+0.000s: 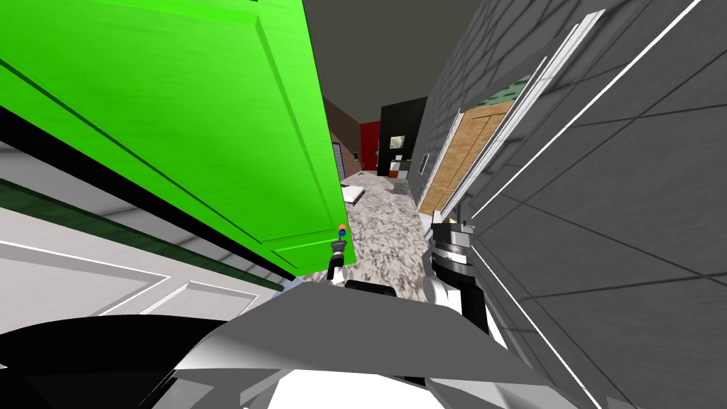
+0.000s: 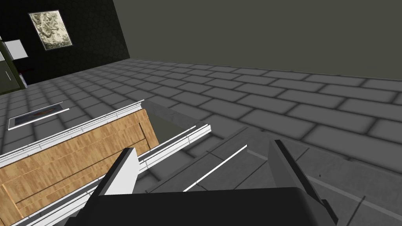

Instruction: Push the door open

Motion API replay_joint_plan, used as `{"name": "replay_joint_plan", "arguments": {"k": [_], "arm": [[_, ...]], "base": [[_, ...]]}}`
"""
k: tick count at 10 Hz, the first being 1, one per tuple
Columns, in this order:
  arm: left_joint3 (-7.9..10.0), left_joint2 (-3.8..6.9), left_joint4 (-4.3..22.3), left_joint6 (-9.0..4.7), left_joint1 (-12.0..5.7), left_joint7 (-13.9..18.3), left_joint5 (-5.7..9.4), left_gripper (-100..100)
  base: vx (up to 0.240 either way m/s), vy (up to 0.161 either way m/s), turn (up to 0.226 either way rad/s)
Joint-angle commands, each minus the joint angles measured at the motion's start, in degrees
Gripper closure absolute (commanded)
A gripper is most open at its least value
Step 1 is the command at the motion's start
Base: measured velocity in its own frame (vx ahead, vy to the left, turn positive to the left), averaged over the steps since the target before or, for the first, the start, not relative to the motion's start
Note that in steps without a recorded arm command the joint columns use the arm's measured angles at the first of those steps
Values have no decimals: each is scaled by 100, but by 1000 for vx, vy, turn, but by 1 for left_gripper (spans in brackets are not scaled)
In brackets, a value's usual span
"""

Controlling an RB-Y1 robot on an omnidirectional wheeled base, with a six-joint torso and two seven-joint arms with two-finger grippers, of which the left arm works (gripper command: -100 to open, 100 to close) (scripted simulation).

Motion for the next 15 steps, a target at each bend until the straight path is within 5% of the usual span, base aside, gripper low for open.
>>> {"name": "replay_joint_plan", "arguments": {"k": [1, 3, 4, 5, 7, 9, 11, 15], "arm": [[0, 0, 0, 0, 1, 0, 0, 100], [0, 0, 0, 0, 1, 0, 0, 100], [-1, 147, -34, 23, 3, -6, 24, -100], [-1, 139, -41, 28, 3, -7, 30, -100], [-2, -112, -77, 53, 5, -13, 56, -100], [0, 115, 44, -35, -26, 36, 52, -100], [9, 186, 54, -52, -26, 51, 59, -100], [36, 148, 86, -103, -26, 99, 80, -100]], "base": [[-15, -4, -1], [-4, -1, 0], [-153, -60, 62], [-215, -86, 49], [-210, -122, 34], [4, -25, -13], [171, 34, -21], [206, 55, -23]]}}
